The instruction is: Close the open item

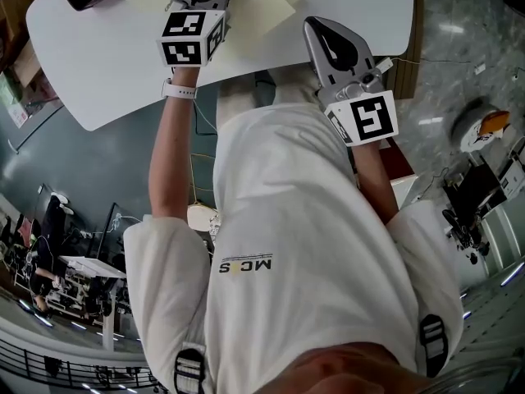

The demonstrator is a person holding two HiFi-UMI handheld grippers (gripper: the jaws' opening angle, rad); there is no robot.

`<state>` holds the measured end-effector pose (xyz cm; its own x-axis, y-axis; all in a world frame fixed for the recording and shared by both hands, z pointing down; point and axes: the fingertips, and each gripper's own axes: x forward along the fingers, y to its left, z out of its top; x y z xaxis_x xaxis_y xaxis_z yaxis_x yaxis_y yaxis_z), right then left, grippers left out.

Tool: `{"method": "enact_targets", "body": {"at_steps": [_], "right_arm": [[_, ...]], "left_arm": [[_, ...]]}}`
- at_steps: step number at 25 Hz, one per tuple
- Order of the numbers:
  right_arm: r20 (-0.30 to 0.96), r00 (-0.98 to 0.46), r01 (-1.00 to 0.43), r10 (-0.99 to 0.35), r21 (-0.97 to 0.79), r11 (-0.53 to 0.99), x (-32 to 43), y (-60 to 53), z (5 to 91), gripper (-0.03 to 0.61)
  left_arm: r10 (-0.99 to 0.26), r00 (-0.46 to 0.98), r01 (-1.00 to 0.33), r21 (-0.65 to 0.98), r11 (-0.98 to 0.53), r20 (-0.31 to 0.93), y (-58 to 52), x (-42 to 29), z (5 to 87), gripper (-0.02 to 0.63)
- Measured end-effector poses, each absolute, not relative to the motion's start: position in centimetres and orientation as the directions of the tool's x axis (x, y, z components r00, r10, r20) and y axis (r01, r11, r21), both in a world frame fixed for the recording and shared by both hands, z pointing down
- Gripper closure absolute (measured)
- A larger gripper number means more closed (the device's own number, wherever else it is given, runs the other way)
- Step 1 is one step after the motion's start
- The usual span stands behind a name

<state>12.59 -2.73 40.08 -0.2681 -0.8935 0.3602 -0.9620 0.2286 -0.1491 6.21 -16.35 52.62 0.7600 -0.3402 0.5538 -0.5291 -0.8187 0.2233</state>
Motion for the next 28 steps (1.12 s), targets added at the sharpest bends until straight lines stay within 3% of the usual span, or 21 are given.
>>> {"method": "enact_targets", "body": {"at_steps": [28], "right_arm": [[0.384,-0.270,-0.960,-0.883,-0.173,0.219,13.5,-5.3,41.9,0.565]], "left_arm": [[-0.276,0.622,-0.493,0.094,-0.865,0.733,-16.1,8.3,59.3,0.566]]}}
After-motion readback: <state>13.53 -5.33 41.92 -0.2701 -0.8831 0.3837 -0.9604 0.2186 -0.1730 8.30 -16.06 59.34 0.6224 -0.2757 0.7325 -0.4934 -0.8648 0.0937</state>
